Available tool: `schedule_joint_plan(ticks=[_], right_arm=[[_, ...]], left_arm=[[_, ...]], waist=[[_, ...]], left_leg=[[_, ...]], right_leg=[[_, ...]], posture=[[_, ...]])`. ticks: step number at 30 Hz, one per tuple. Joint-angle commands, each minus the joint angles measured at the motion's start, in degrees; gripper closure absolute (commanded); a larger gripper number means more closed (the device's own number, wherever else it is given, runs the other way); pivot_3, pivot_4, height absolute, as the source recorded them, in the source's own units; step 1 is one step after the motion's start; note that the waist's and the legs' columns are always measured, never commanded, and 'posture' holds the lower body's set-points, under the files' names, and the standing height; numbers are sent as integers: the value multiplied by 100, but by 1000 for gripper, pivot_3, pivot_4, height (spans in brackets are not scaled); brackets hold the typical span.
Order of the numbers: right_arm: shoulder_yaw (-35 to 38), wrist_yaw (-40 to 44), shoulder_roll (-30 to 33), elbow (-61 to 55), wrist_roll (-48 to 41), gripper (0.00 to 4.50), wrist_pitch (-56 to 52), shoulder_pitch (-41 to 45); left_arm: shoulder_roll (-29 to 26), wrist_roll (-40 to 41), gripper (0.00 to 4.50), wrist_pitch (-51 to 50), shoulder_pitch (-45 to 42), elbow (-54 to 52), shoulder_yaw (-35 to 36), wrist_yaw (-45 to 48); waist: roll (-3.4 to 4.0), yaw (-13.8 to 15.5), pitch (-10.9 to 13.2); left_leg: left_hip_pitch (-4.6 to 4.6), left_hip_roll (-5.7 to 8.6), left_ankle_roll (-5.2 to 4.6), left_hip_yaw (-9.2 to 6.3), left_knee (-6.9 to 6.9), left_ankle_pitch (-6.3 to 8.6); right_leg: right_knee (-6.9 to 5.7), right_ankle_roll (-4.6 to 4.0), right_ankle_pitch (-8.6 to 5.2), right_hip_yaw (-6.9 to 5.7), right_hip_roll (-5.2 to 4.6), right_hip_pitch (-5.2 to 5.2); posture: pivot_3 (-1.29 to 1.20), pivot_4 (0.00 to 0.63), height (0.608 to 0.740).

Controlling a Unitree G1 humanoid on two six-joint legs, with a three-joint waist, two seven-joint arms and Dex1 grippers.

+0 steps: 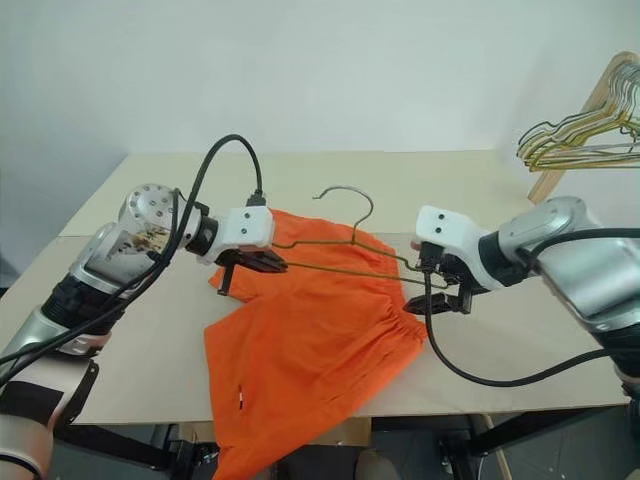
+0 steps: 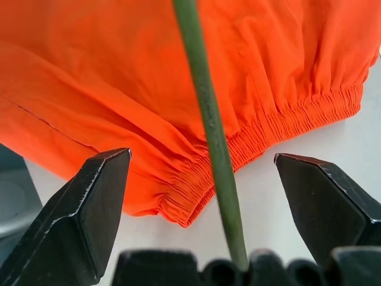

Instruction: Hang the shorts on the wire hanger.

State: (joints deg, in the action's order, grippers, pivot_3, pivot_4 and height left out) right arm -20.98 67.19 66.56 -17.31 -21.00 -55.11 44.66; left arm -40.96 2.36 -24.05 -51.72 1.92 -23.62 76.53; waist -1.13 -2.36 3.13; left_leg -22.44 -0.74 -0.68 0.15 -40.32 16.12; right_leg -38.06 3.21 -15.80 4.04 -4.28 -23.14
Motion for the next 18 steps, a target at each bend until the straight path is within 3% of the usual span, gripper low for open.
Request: schedule_joint_plan(ticks=[1,6,14,18], right_arm=[[140,-2,-32,40,205,193,130,92],[138,86,-73,75,343,1564,213,-7],[148,222,-142,150,491,4408,312,-45],[216,320,-180,160,460,4484,312,-46]], left_arm=[[-15,68,4500,-35,-153,-186,238,-5],[-11,126,4500,-117,-146,-263,265,33],[-6,154,4500,-149,-93,-349,300,62],[-11,231,4500,202,14,-275,399,167]], waist=[[0,4,0],[0,17,0],[0,11,0],[1,18,-1]], left_leg=[[0,0,0,-2,0,0],[0,0,0,-2,-1,0],[0,0,0,-1,0,0],[0,1,0,-2,-2,0]], right_leg=[[0,0,0,0,0,-1],[1,0,0,0,-1,1],[0,0,0,-1,0,1],[1,0,0,-1,-1,2]], posture=[[-17,0,740],[-17,0,740],[-17,0,740],[-11,0,740]])
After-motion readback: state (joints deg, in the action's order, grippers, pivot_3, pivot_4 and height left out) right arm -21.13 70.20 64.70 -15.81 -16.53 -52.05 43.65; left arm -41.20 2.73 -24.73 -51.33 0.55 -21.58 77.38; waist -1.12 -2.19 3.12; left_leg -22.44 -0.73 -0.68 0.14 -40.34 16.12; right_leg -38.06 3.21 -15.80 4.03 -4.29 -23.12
